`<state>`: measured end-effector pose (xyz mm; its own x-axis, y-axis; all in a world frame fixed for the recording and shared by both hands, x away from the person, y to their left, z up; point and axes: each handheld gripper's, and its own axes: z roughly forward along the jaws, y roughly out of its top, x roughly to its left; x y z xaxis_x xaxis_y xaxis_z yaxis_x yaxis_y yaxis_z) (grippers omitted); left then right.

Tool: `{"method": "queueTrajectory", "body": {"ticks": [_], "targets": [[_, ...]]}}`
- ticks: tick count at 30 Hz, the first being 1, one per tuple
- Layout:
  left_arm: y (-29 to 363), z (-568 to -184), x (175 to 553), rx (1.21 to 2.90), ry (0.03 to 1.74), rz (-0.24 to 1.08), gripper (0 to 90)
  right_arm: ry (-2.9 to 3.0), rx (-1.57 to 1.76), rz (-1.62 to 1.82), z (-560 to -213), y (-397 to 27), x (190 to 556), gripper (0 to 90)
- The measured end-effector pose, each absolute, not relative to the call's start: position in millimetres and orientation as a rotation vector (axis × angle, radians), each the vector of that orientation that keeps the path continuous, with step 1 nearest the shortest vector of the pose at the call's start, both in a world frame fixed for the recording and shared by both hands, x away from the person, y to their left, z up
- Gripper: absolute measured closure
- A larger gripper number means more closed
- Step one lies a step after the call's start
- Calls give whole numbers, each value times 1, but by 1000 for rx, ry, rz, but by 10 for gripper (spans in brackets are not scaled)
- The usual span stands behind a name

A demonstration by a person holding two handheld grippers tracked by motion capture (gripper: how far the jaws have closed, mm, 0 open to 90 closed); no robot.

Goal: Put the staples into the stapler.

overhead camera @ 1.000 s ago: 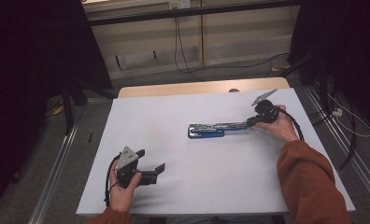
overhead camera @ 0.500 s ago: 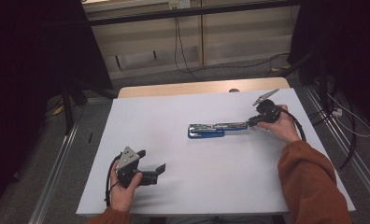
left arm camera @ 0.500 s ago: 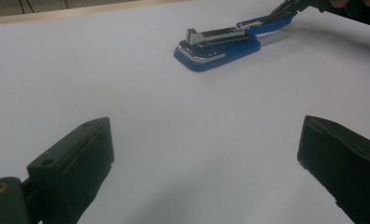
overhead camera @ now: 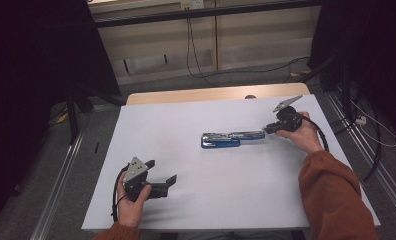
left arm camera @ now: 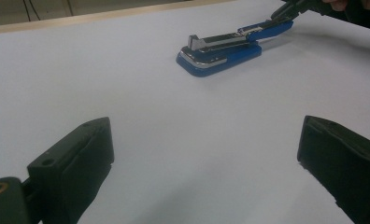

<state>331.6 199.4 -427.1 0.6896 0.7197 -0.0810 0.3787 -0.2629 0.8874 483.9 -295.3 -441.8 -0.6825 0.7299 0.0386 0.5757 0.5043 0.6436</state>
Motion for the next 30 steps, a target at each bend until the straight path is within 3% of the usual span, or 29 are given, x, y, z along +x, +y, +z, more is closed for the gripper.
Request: {"method": "queueTrajectory", "body": {"ticks": [30], "targets": [[198,-427,332,1882,850,394,42,2391,1159,1017,-423,-299,480,792]]}}
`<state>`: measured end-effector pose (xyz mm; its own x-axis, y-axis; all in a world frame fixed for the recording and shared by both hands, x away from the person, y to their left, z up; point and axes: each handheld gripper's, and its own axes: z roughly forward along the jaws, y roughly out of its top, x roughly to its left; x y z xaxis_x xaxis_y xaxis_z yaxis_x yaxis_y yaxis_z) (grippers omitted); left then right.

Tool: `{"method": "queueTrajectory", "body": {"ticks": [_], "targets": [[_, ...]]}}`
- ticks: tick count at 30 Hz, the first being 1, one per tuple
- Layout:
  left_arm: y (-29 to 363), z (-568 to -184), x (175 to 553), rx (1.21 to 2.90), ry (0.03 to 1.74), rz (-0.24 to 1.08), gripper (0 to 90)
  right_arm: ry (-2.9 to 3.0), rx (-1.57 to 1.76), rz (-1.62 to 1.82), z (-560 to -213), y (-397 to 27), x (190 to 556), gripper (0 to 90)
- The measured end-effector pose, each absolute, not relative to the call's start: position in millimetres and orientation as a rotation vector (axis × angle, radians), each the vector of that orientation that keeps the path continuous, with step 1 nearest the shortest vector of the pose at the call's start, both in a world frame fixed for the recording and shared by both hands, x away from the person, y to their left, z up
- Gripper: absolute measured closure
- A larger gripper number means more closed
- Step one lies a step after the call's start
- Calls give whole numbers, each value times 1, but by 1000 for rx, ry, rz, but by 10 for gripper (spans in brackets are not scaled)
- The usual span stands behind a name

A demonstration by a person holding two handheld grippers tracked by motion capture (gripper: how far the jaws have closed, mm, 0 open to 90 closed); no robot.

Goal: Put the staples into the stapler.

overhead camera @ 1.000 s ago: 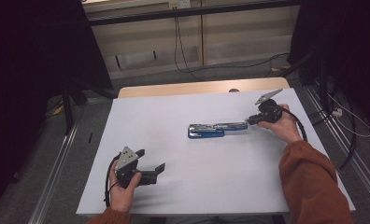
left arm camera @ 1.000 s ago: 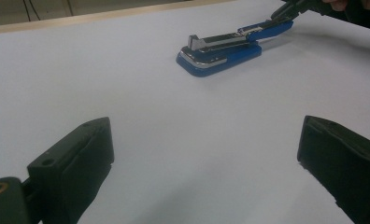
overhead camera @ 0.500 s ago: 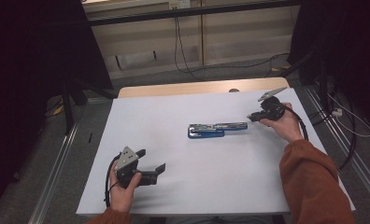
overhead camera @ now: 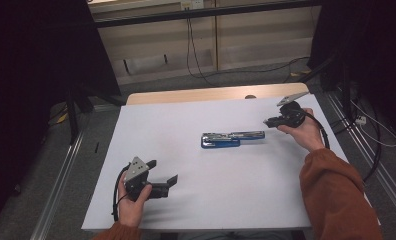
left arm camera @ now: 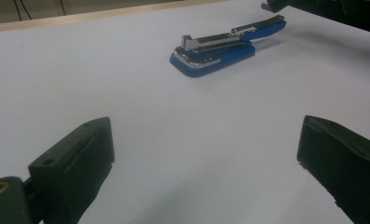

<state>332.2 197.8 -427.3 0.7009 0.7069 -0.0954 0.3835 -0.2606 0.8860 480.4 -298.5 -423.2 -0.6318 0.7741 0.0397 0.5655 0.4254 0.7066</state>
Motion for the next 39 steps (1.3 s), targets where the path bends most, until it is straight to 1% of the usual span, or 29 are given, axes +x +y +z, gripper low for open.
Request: {"method": "queueTrajectory", "body": {"ticks": [19,39], "targets": [[198,-428,333,1884,847,394,42,2353,1067,1167,-406,-284,477,793],[196,-428,334,1888,841,386,42,2401,927,1254,-398,-249,474,793]]}}
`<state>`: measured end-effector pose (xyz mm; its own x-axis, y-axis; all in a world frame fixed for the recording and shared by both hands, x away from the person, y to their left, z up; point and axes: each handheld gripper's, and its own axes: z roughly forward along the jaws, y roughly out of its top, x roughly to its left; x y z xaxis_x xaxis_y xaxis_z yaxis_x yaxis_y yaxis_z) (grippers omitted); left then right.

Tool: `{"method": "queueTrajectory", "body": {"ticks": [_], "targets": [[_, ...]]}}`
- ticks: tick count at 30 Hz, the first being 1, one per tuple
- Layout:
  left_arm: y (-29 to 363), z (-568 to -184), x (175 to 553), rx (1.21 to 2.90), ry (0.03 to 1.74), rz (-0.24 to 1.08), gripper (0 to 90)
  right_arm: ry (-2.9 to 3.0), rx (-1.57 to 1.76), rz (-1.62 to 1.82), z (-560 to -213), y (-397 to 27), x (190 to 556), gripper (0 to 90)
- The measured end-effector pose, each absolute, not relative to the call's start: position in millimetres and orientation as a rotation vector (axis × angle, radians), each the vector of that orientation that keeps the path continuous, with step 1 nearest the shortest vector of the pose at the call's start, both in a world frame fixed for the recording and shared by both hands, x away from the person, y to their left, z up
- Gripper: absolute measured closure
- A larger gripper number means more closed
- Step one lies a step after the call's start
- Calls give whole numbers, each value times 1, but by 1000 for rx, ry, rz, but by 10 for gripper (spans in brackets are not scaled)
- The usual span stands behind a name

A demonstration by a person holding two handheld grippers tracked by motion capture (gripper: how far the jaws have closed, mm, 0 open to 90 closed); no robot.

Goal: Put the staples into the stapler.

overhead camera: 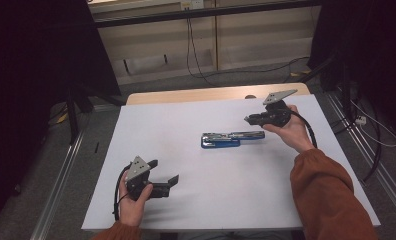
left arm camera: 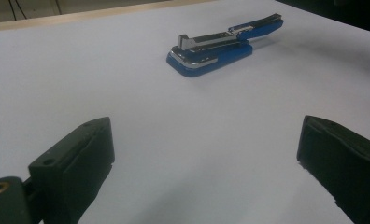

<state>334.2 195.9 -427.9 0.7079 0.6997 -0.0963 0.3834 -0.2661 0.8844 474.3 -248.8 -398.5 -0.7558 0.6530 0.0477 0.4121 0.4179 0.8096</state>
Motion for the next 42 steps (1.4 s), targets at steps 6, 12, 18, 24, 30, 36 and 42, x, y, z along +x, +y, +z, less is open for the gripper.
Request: {"method": "queueTrajectory", "body": {"ticks": [6,12,18,24,30,36,42], "targets": [[195,-428,334,1892,836,385,42,2412,880,1271,-392,-239,473,793],[196,-428,334,1888,839,384,42,2427,840,1273,-385,-230,472,793],[196,-428,334,1888,838,383,42,2426,825,1286,-382,-227,472,793],[196,-427,334,1889,836,384,42,2416,802,1316,-374,-221,472,793],[196,-428,334,1886,839,378,42,2438,771,1315,-369,-211,473,793],[196,-428,335,1891,840,375,42,2476,729,1310,-364,-202,474,793],[196,-428,335,1887,845,377,42,2502,718,1296,-362,-194,478,793]]}}
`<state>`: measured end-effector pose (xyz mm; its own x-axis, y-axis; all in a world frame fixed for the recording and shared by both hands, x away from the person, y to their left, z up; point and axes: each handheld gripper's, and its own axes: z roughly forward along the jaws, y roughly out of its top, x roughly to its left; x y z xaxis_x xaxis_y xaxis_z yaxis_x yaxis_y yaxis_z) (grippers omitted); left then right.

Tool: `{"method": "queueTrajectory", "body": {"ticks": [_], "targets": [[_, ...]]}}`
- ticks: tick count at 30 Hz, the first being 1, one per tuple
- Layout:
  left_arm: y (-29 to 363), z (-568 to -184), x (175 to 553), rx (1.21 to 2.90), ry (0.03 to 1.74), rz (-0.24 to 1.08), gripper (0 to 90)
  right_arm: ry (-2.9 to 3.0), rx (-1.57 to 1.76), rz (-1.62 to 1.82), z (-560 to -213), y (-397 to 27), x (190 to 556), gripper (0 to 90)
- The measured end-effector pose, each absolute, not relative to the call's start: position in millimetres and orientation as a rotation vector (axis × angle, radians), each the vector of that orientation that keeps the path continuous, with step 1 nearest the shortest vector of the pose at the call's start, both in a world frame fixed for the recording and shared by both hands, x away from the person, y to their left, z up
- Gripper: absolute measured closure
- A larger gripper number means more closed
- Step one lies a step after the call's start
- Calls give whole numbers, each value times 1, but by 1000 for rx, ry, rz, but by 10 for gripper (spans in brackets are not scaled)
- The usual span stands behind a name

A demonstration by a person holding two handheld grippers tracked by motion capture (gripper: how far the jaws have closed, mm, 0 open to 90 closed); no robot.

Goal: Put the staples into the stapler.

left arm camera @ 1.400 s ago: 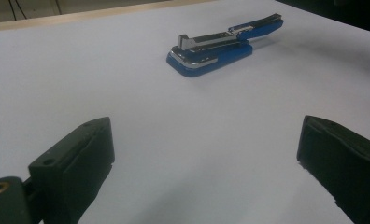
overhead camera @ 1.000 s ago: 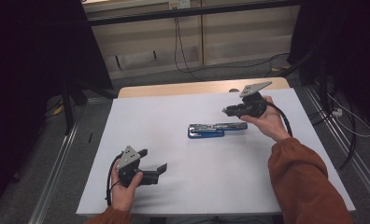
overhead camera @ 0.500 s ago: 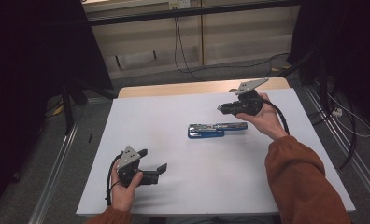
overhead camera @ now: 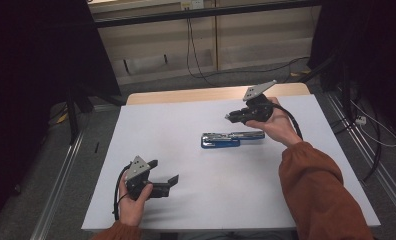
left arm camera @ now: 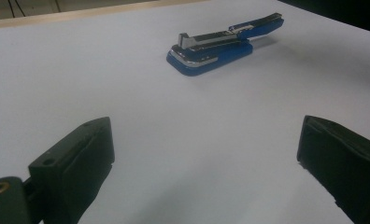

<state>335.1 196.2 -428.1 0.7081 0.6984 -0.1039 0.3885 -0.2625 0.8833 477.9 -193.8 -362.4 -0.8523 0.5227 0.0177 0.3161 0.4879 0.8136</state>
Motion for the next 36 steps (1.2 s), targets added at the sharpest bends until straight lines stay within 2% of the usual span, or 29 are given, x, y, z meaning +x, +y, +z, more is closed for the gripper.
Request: {"method": "queueTrajectory", "body": {"ticks": [18,36], "targets": [[197,-428,335,1886,851,378,43,2581,713,1263,-382,-163,500,793],[198,-428,336,1883,851,376,43,2651,568,1233,-397,-139,509,793]]}}
